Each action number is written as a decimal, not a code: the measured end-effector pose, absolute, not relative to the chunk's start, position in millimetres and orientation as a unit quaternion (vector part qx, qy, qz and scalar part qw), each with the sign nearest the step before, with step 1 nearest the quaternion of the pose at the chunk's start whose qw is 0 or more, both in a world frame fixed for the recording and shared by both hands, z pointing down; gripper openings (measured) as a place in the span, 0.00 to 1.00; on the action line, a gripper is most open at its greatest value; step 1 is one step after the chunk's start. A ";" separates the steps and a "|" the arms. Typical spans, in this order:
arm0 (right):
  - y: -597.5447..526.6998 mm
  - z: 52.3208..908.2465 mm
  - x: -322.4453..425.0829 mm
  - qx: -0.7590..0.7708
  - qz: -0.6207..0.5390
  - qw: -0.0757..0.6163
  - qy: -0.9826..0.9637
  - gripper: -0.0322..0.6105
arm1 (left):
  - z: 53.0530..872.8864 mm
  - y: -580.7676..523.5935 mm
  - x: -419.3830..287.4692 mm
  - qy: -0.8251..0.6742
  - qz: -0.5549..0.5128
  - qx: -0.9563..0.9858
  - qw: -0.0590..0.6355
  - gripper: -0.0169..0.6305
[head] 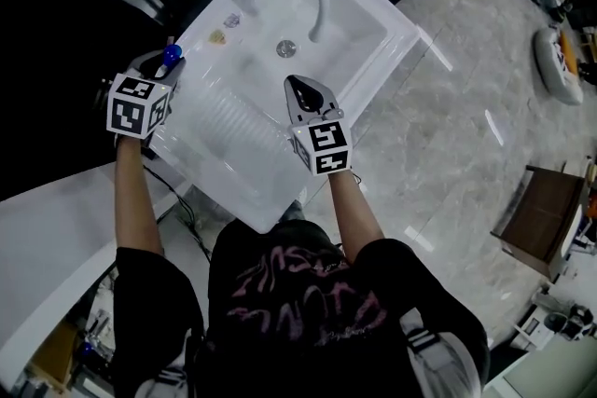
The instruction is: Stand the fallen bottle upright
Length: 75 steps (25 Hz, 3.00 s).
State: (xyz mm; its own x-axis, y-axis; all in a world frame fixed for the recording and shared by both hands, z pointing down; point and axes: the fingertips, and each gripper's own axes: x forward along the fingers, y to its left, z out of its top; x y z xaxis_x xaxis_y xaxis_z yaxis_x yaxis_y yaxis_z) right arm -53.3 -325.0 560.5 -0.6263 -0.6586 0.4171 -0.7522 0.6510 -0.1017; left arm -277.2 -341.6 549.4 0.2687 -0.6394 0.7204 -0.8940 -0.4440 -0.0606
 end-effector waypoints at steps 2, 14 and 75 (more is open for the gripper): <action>-322.1 559.2 -54.9 0.392 0.134 0.175 -0.893 0.07 | 545.0 -333.4 -282.3 -0.509 0.325 0.776 0.180 0.22; -304.2 550.7 -70.6 0.370 0.119 0.181 -0.903 0.07 | 543.1 -295.4 -297.0 -0.535 0.297 0.776 0.153 0.23; -177.9 422.2 1.6 0.358 0.040 0.086 -0.929 0.07 | 420.9 -93.6 -190.9 -0.716 0.112 0.686 0.058 0.05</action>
